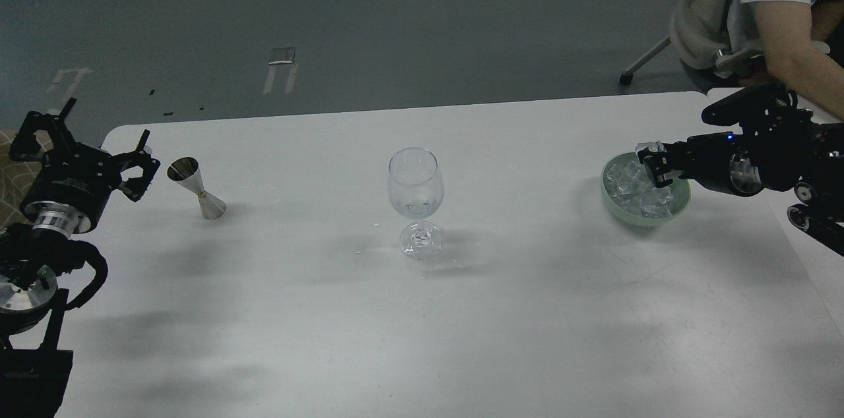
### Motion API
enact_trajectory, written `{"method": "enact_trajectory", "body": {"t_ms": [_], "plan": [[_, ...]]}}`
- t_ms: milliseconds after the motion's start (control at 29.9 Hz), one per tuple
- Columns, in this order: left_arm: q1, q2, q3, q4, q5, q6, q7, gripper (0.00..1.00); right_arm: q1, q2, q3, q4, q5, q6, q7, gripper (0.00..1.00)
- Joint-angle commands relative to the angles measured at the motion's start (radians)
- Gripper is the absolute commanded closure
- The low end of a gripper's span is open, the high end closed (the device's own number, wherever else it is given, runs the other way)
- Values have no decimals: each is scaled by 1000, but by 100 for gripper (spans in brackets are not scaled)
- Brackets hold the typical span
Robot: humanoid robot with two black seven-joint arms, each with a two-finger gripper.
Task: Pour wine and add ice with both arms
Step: 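Reach the right gripper into the green bowl and grasp ice, then carry the ice with the right gripper over the wine glass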
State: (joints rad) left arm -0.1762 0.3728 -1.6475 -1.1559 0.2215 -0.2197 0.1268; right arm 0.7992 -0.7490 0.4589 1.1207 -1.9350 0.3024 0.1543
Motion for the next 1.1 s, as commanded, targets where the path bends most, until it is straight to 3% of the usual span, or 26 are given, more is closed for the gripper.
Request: {"method": "enact_trajectory", "body": {"t_ms": [0,301,668,802,1070], "plan": [[-8,0,2,-1,-1,0,1,2,-5,-26,84,60,2,0,7,100],[-16,1,2,-4,2,-1,2,2,-18,-114,103,292,4,11,4,100],[-13,0,2,-4,2,-1,2,2,-38,-144,156,442,4,10,-2,100],[-14,1,2,-8,2,-16,2,2,-25,-121,184,481,4,14,-6,100],[-16,6,0,-8,1,-23,2,2,61,71,175,484,-2,15,-7,100]]}}
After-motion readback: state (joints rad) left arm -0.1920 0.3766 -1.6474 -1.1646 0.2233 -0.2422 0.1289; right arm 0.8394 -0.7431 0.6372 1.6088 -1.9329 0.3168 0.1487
